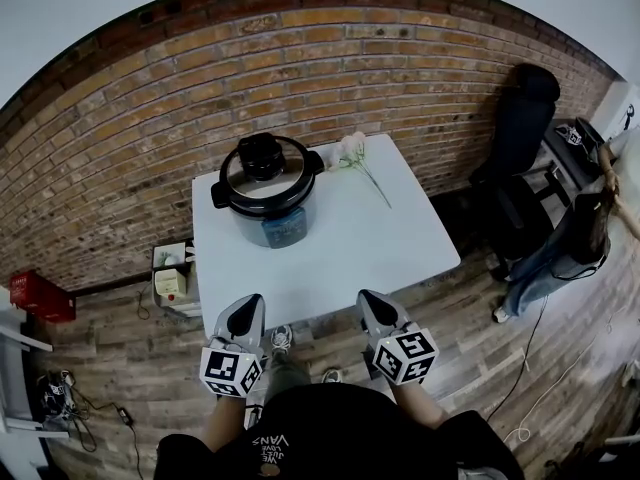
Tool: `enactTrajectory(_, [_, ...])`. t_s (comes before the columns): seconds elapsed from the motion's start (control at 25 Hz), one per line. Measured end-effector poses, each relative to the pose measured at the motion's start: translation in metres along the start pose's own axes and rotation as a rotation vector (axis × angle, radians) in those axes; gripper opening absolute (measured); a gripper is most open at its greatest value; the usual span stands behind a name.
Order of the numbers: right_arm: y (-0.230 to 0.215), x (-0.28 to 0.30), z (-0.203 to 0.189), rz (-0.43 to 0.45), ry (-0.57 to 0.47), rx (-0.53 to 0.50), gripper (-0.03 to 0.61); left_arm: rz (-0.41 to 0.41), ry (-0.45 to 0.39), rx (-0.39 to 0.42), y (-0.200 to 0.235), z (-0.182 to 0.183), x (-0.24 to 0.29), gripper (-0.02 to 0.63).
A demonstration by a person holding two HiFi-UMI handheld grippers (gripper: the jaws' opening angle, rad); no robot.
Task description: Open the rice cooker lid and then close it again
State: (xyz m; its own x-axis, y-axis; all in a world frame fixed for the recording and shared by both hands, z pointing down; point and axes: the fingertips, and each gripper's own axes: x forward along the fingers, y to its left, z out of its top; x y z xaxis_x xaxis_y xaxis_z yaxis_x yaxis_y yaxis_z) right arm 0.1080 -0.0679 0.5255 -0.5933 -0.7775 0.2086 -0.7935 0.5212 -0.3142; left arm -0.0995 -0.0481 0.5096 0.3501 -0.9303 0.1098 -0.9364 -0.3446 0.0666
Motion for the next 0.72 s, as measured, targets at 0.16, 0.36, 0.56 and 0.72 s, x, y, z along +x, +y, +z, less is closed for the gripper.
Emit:
enactTrajectory(0.16, [-0.0003, -0.0001, 0.0017, -0.001, -0.001, -0.003, 0.005, -0.007, 0.001, 0.001, -0.0013, 0.0001, 0.0005, 0.002])
enactTrajectory(0.36, [0.0005, -0.0004, 0.0007, -0.001, -0.003, 0.000, 0.005, -0.007, 0.003, 0.003, -0.0019, -0.0013, -0.0004, 0.002])
enactTrajectory(0.56, [0.0002, 0.0003, 0.0025, -0.003, -0.008, -0.001, 0.005, -0.004, 0.004, -0.003, -0.0003, -0.0021, -0.0002, 0.002])
enactTrajectory(0.72, [-0.0012, 0.0017, 0.0032, -0.006, -0.014, 0.002, 0.005, -0.003, 0.007, -0.006, 0.0008, -0.0042, 0.0013, 0.002])
